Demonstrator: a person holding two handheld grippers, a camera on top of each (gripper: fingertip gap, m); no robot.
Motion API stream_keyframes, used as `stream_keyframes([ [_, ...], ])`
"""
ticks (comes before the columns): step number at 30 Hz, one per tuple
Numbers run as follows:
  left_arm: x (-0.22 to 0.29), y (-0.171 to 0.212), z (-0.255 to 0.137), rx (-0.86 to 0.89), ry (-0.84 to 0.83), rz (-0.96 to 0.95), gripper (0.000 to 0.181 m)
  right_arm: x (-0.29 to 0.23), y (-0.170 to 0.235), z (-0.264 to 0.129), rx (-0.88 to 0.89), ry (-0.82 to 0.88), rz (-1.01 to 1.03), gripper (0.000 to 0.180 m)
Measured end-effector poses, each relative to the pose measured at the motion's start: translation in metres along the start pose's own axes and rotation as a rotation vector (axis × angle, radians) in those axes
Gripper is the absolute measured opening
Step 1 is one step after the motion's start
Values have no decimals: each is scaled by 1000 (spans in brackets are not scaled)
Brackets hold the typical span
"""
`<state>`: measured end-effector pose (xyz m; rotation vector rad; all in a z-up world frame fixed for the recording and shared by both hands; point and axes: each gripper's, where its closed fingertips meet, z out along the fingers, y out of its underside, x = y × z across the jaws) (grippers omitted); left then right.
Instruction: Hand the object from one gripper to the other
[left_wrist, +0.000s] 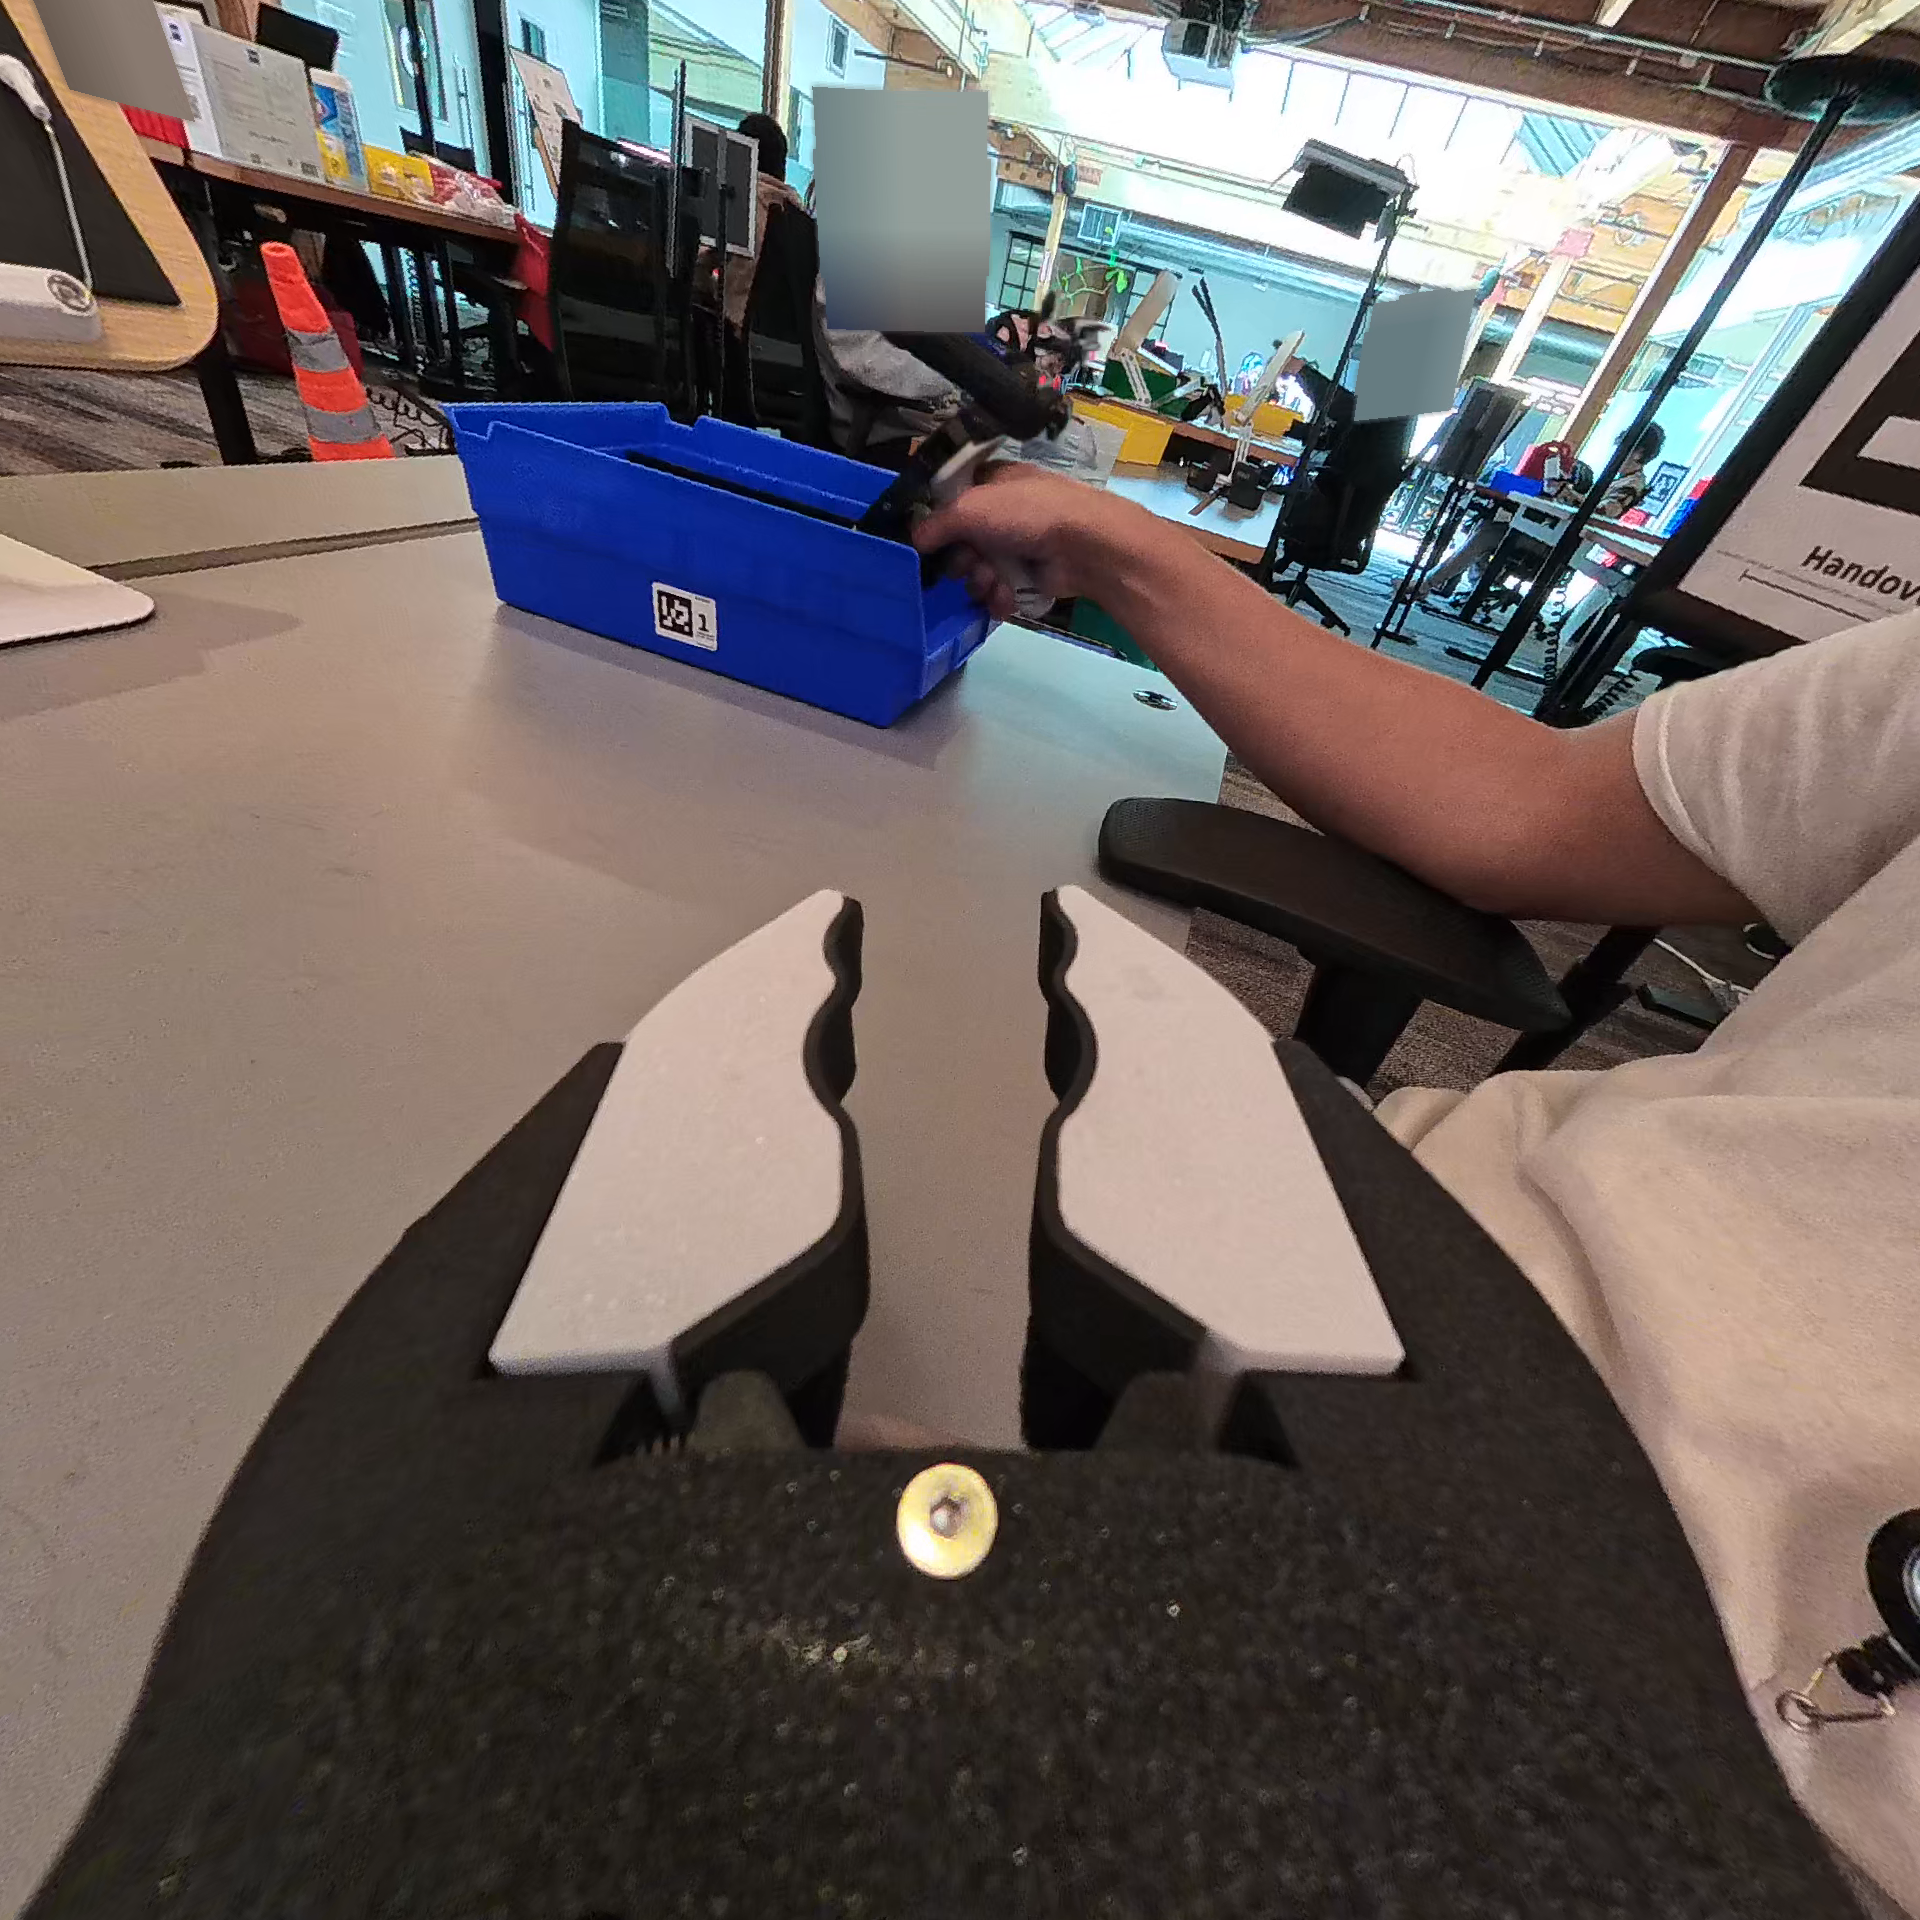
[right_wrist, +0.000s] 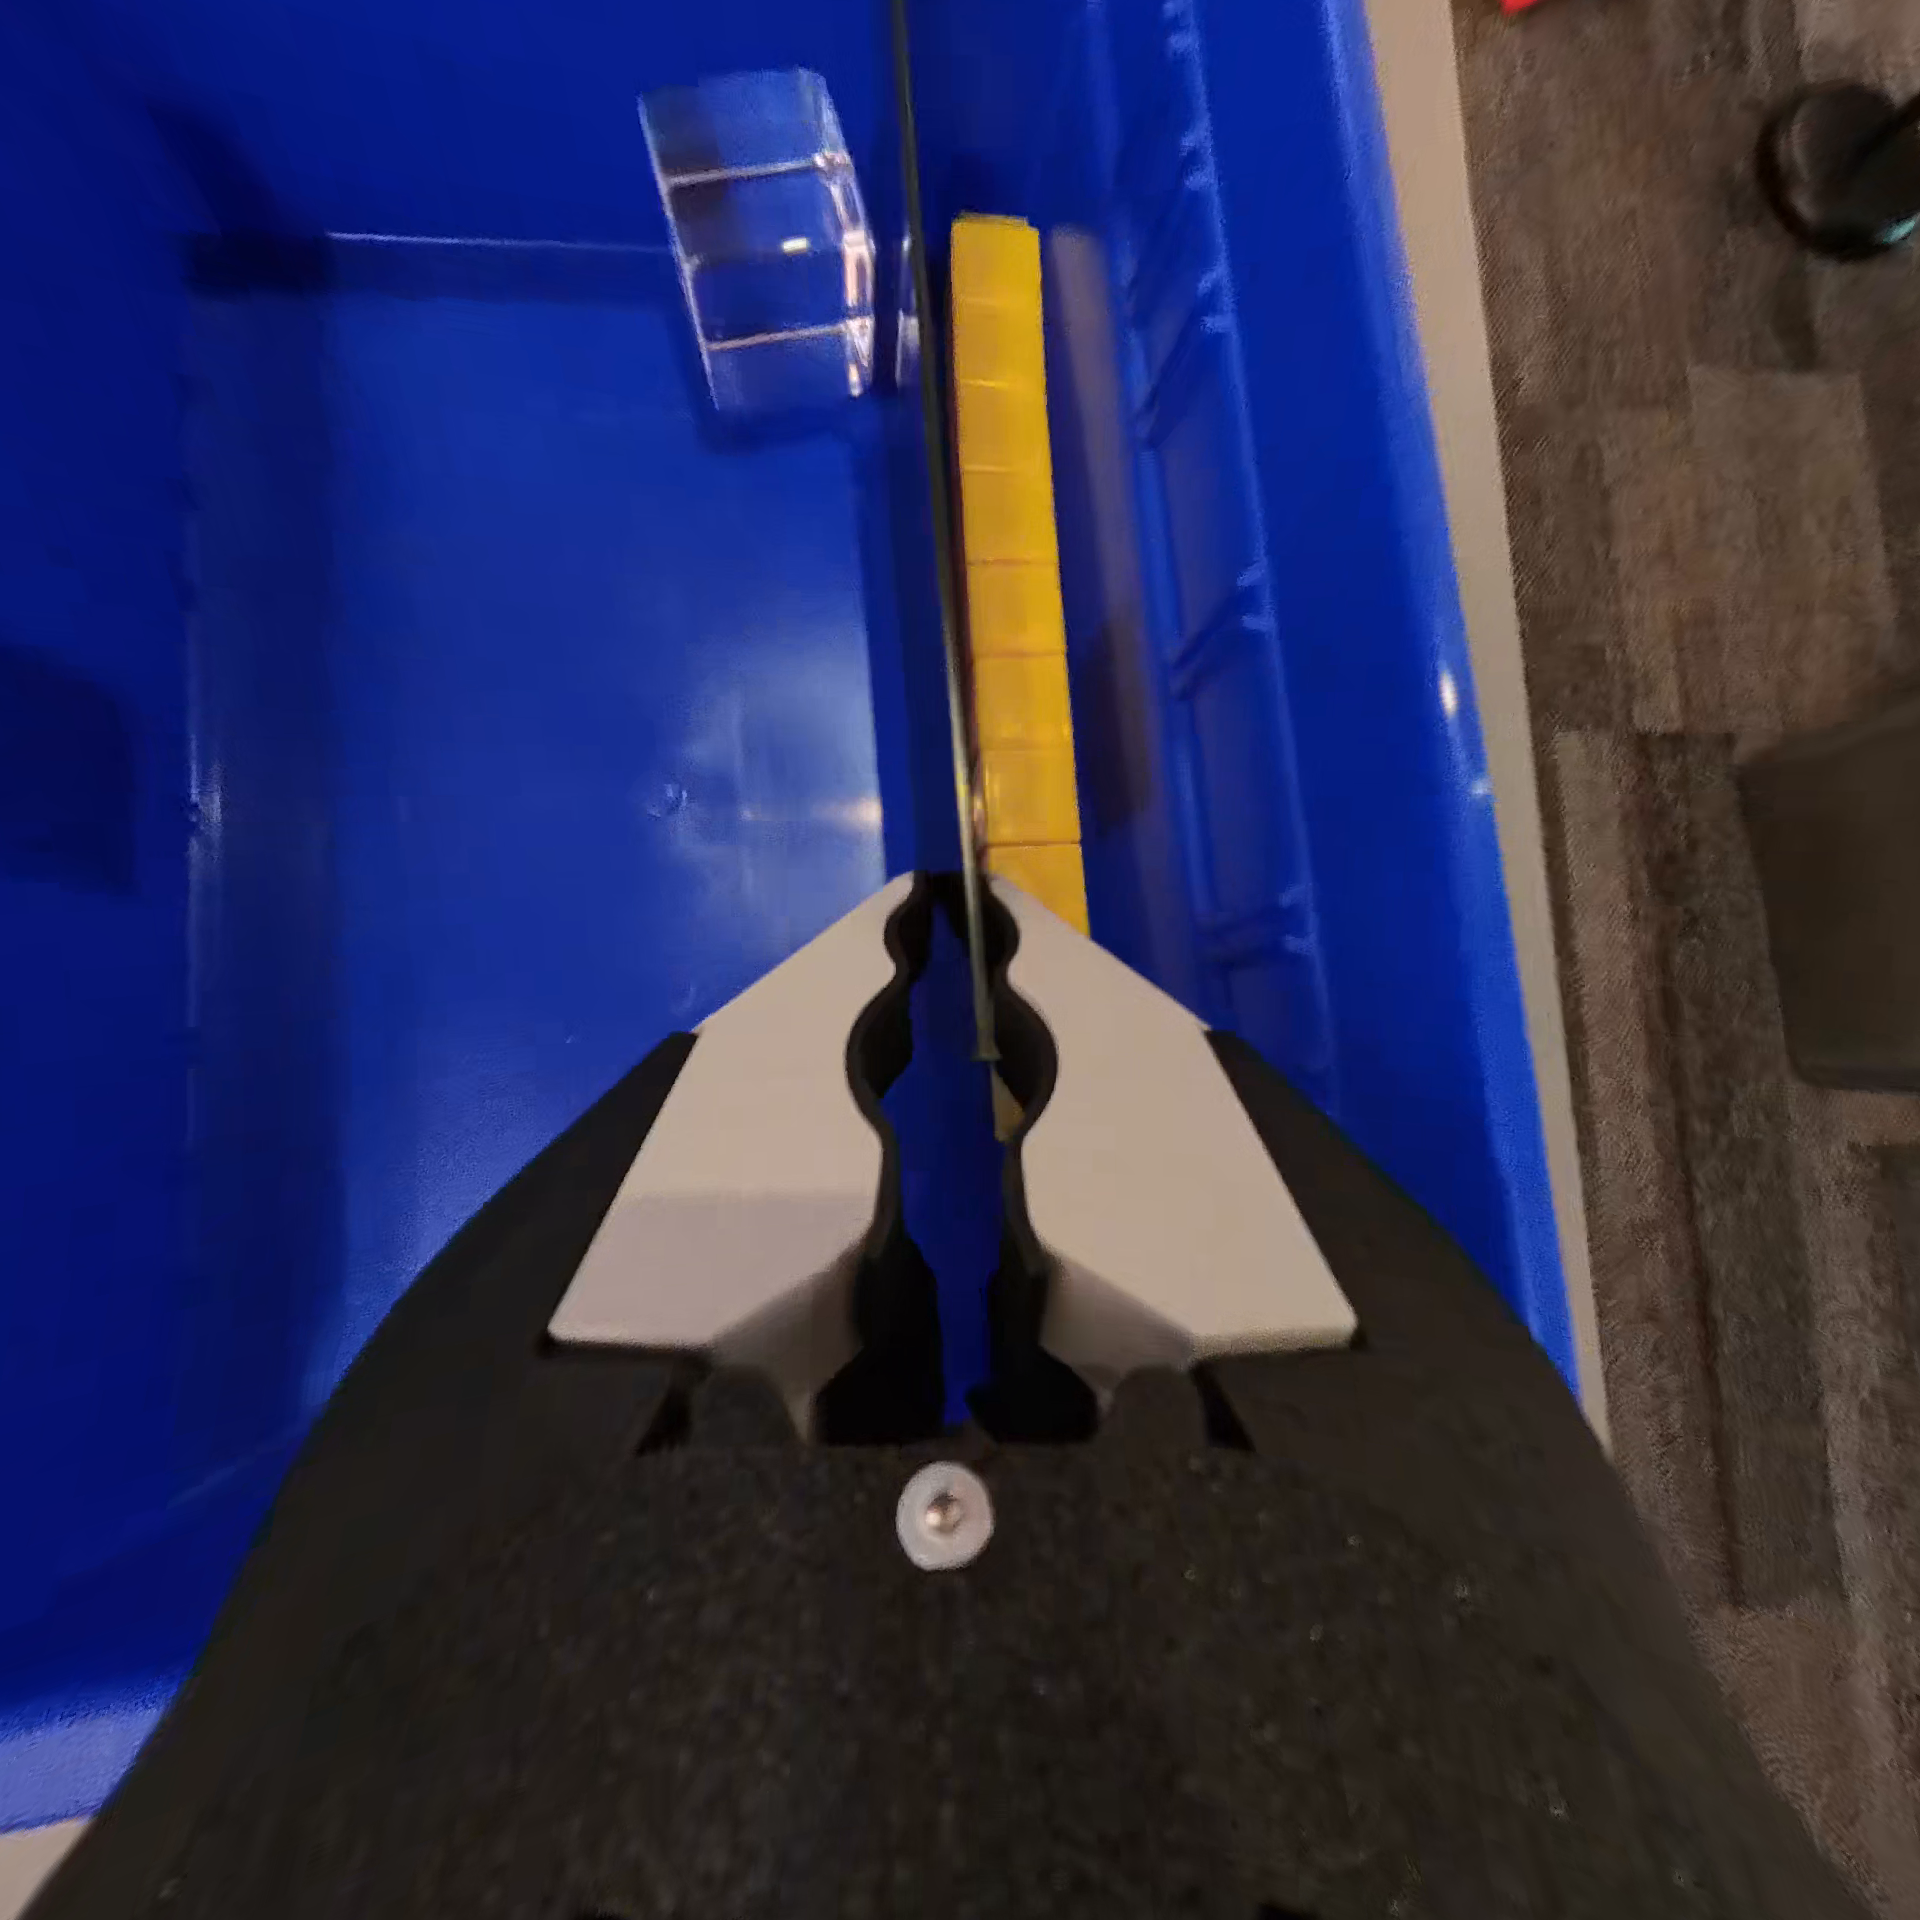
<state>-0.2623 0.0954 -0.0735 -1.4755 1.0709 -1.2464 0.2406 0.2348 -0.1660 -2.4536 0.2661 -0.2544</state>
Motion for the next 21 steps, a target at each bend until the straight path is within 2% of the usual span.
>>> stream_keyframes([
  [5, 0, 0, 0, -1, 1, 2, 32, -6, 12, 3, -76, -88, 46, 16],
  [7, 1, 1, 1, -3, 4, 3, 32, -8, 9, -2, -63, -112, 55, 26],
  [11, 2, 2, 1, -8, 4, 16, 32, 6, -13, -39, 15, -48, 33, 41],
  [13, 2, 2, 2, -10, 0, 20, 32, 9, -37, -74, 126, -3, 8, 42],
  [15, 1, 3, 2, -12, -3, 21, 32, -11, -67, -116, 284, -67, -16, 42],
  [18, -1, 2, 1, -10, -13, 21, 32, -77, -107, -186, 570, -318, -49, 42],
  [21, -6, 3, -1, -13, -41, 22, 32, -155, -123, -243, 814, -572, -100, 42],
])
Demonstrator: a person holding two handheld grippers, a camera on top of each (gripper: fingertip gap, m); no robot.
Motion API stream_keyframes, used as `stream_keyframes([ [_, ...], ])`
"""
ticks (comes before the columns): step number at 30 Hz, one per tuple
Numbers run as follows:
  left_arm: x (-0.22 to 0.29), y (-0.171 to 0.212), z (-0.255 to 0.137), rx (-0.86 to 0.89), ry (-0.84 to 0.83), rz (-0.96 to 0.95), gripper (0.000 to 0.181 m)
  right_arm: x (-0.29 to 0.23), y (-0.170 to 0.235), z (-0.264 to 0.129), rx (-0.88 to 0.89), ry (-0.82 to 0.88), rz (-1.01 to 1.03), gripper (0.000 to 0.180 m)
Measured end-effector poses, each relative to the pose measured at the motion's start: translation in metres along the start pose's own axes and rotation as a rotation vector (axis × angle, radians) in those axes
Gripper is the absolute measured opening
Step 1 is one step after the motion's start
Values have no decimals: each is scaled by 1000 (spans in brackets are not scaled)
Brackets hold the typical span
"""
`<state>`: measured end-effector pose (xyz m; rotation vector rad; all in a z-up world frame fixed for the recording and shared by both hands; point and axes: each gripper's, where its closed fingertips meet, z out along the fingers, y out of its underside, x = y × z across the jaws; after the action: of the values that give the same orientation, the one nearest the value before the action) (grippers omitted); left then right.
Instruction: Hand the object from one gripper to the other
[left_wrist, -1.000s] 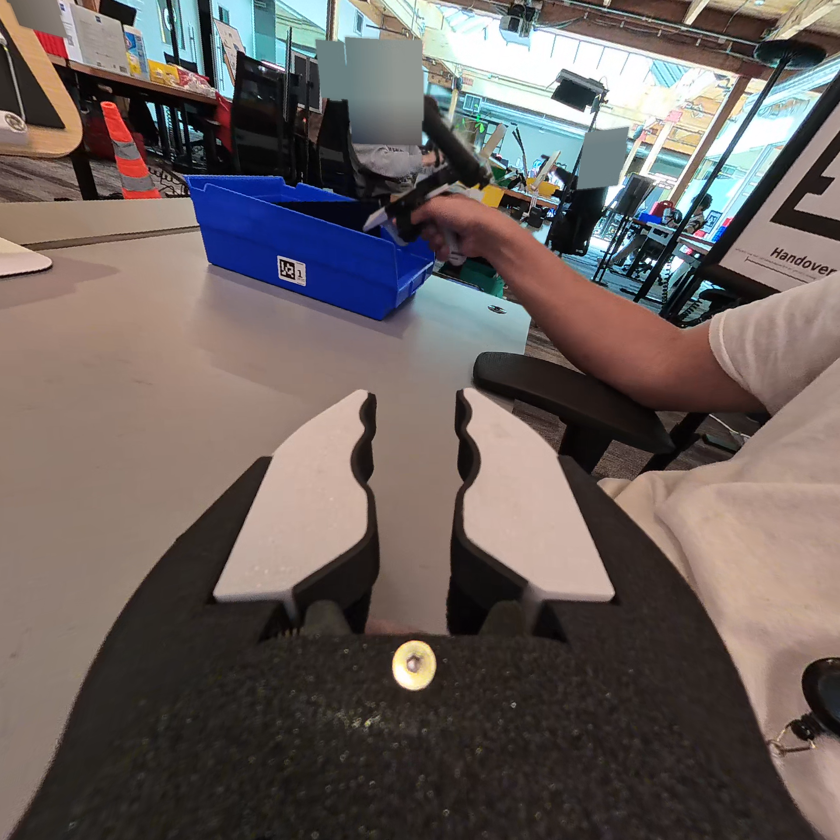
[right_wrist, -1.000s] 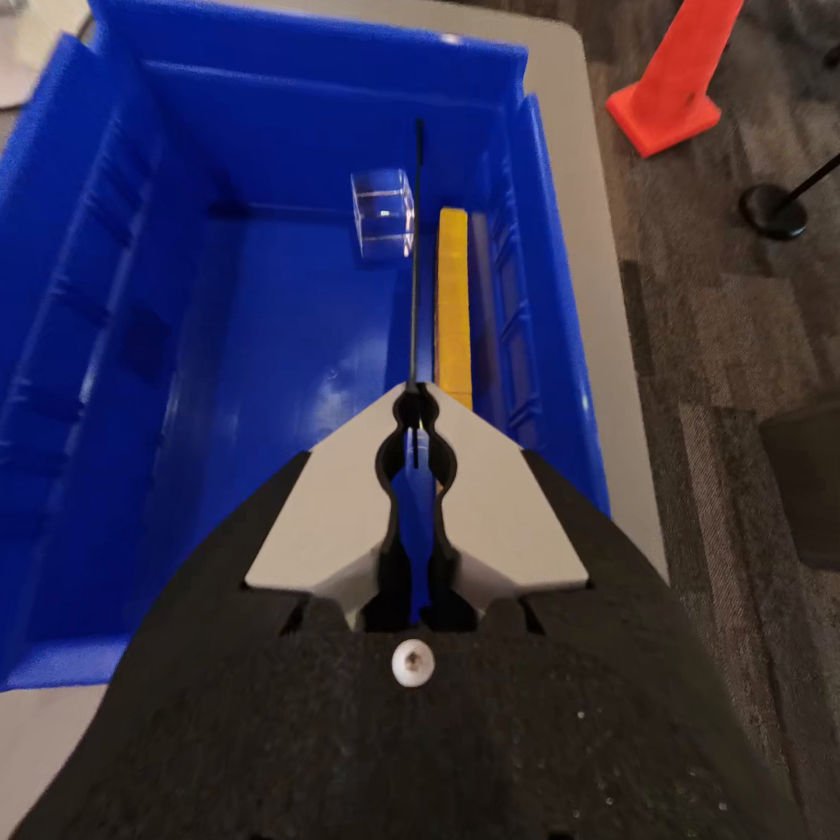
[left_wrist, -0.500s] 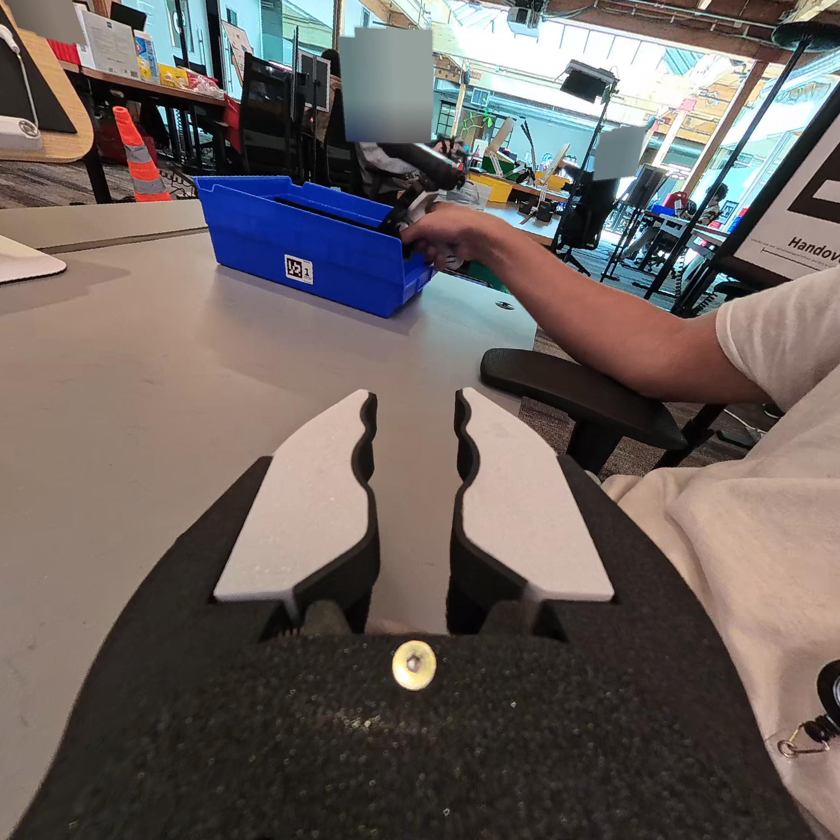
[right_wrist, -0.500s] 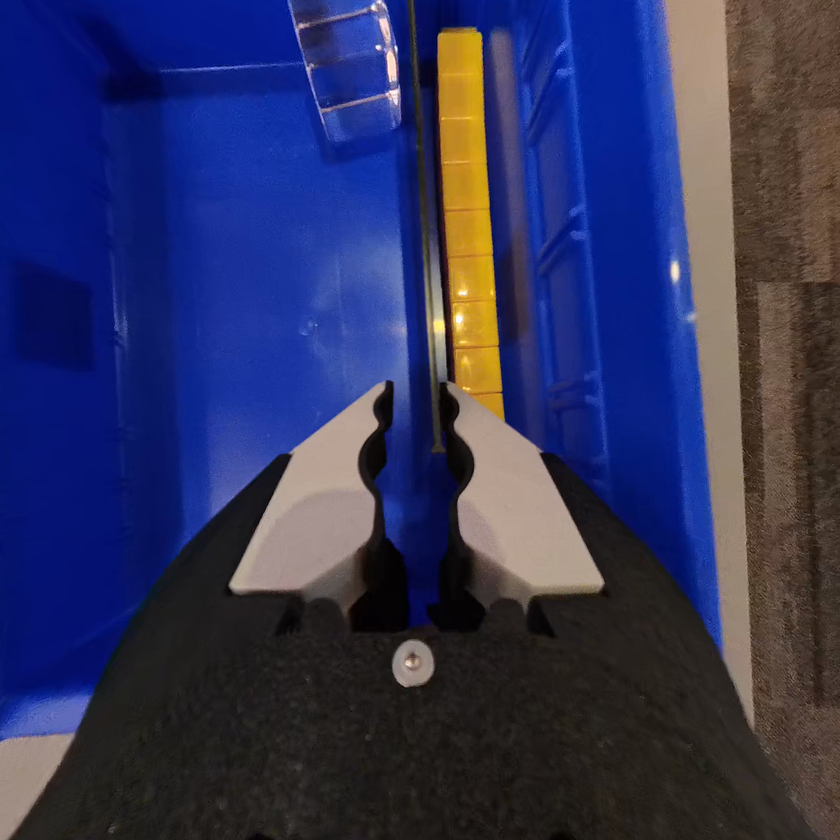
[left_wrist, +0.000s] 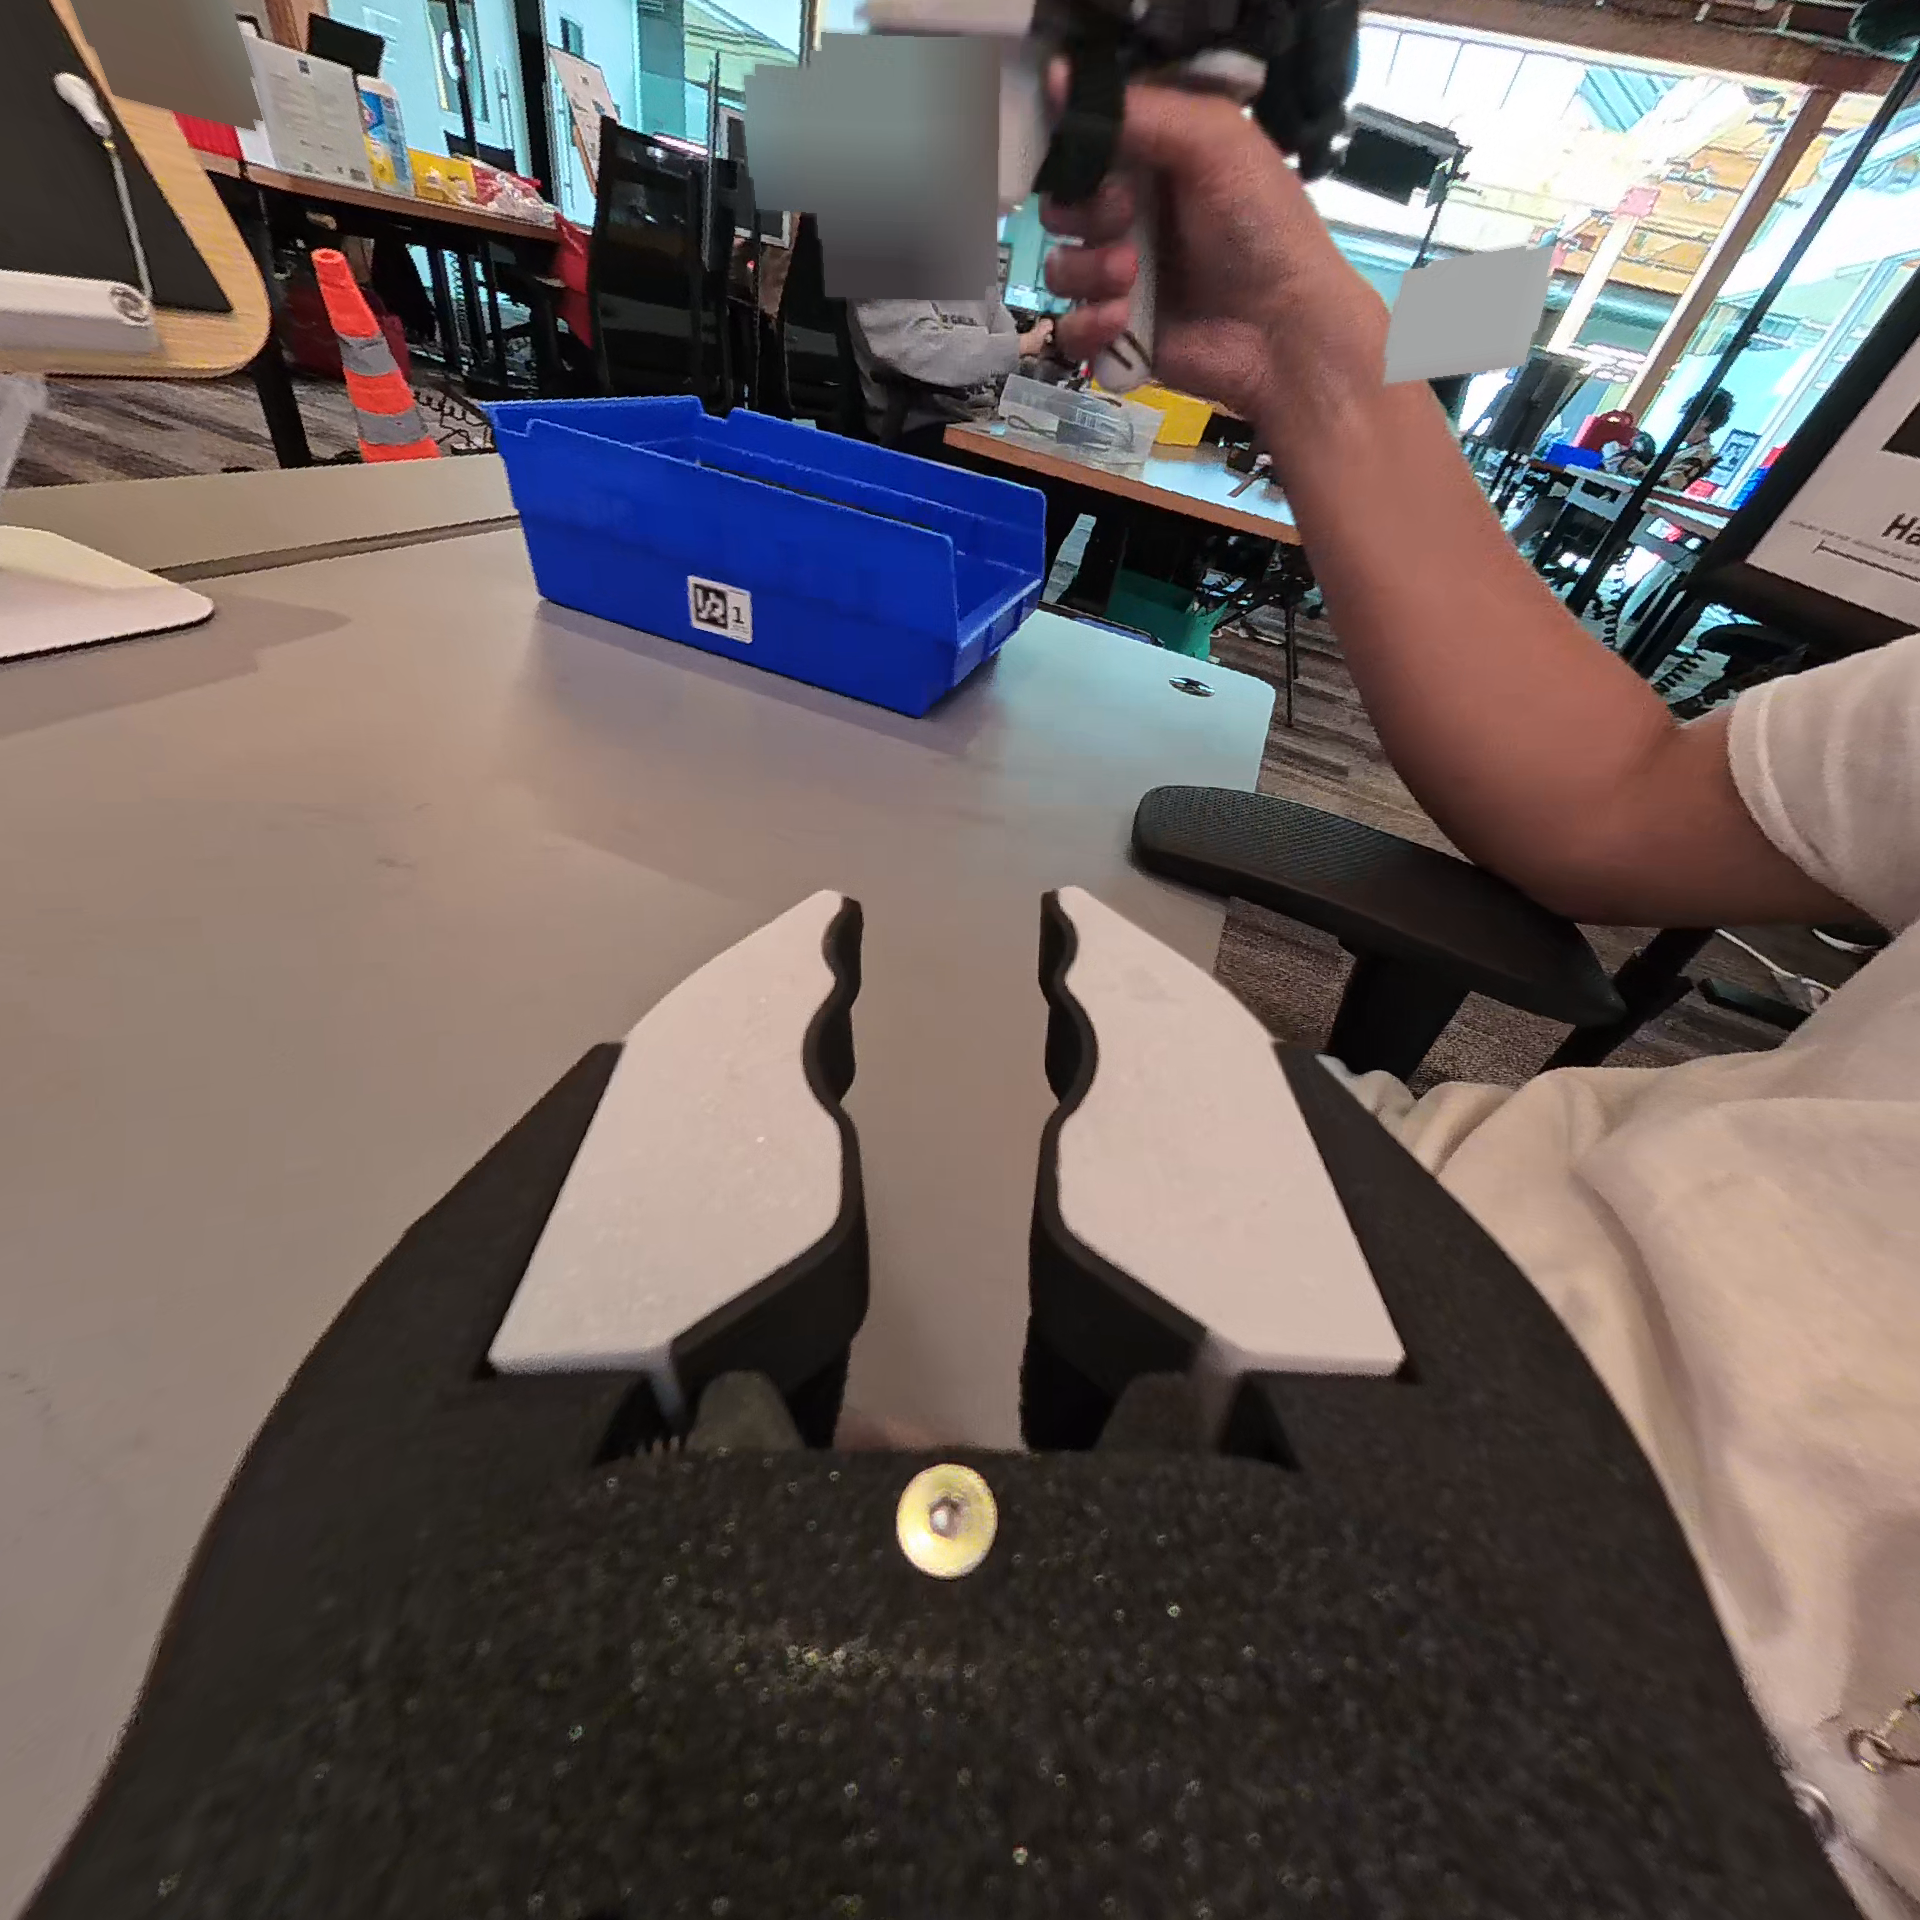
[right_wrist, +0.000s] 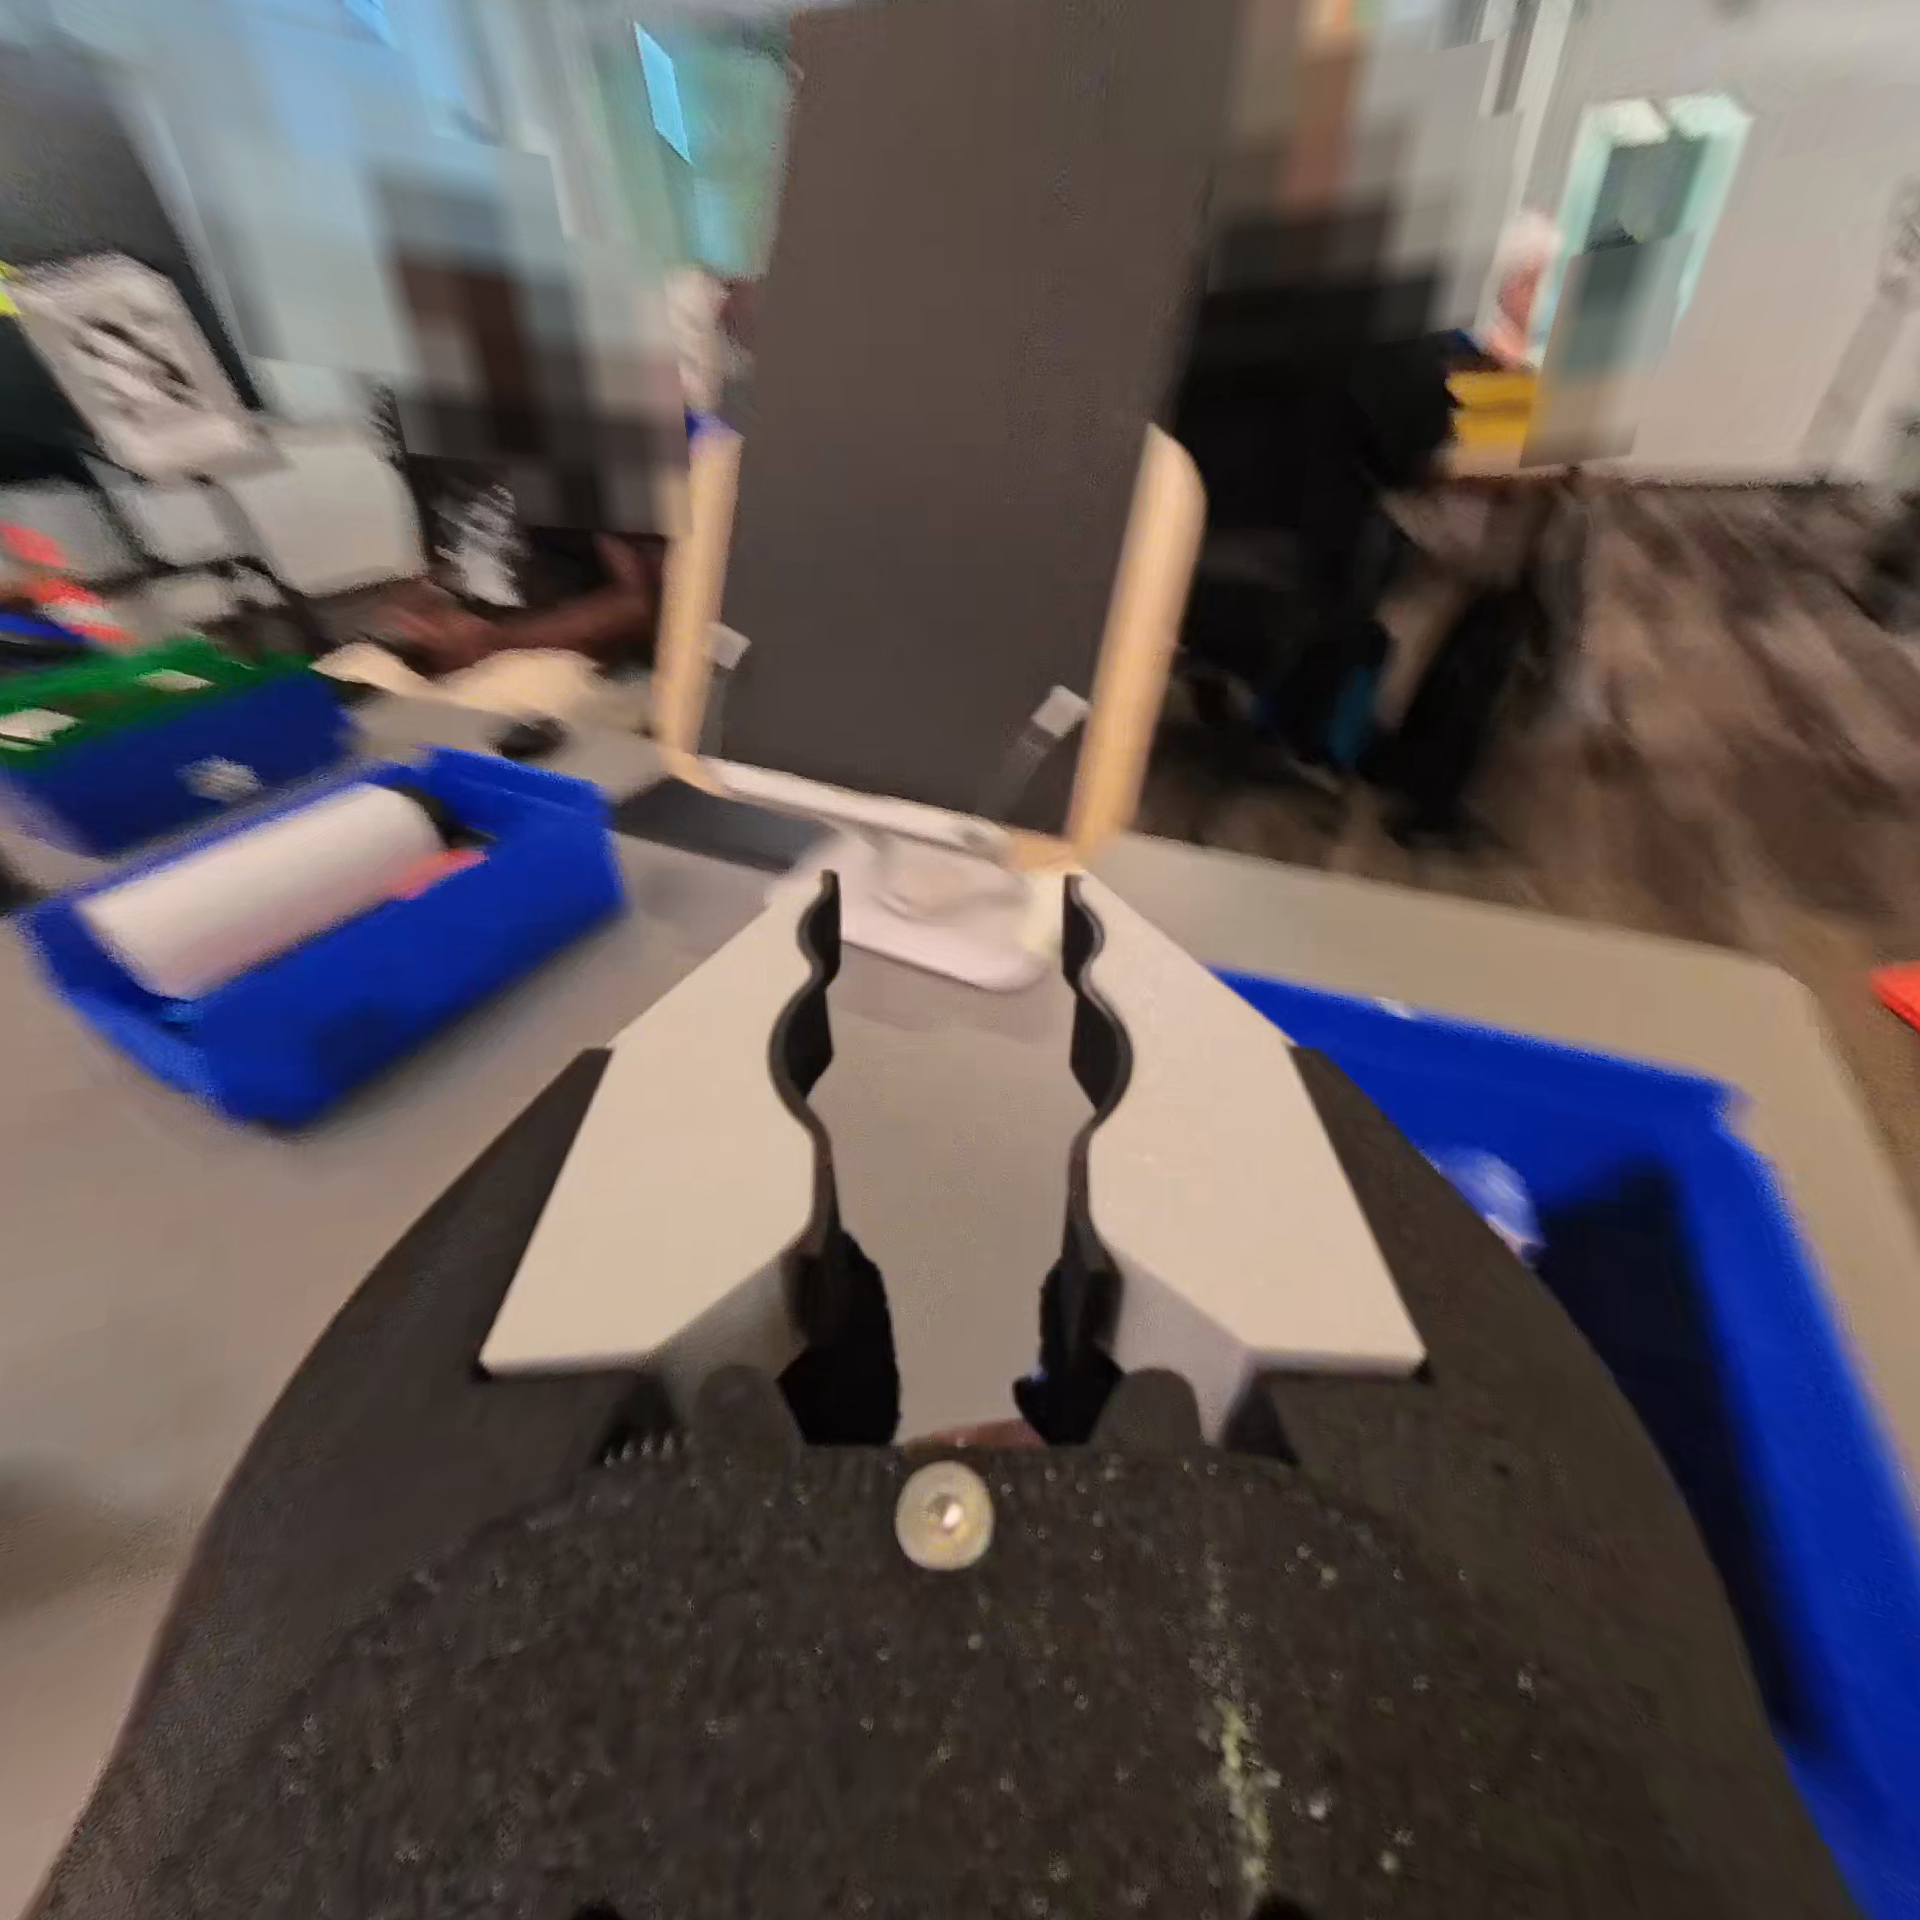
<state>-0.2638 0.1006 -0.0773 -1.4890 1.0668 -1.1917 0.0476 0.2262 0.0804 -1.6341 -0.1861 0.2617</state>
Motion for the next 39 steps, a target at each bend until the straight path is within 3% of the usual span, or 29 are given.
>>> stream_keyframes([
  [3, -9, 3, -2, -15, -47, -1, 32, -77, 7, 28, 142, -187, 10, 43],
  [7, -35, 12, -8, -63, -166, -14, 32, -176, 86, 62, 104, -397, 75, 46],
  [10, -56, 17, -17, -93, -256, -35, 32, -211, 143, 77, 33, -435, 66, 46],
  [13, -75, 18, -26, -101, -324, -69, 32, -221, 167, 80, -43, -460, 116, 46],
  [21, -95, 21, -38, -89, -394, -153, 32, -185, 172, 88, -51, -313, 10, 45],
  [29, -101, -3, -51, -138, -389, 36, 36, -180, 186, 94, -134, -305, 43, 44],
  [32, -131, -22, -74, -255, -441, 93, 40, -181, 190, 94, -150, -308, 28, 44],
  [36, -223, -59, -124, -456, -730, 225, 30, -186, 191, 94, -158, -330, 29, 44],
  [39, -280, -38, -128, -777, -691, 231, 41, -188, 194, 94, -171, -339, 21, 44],
])
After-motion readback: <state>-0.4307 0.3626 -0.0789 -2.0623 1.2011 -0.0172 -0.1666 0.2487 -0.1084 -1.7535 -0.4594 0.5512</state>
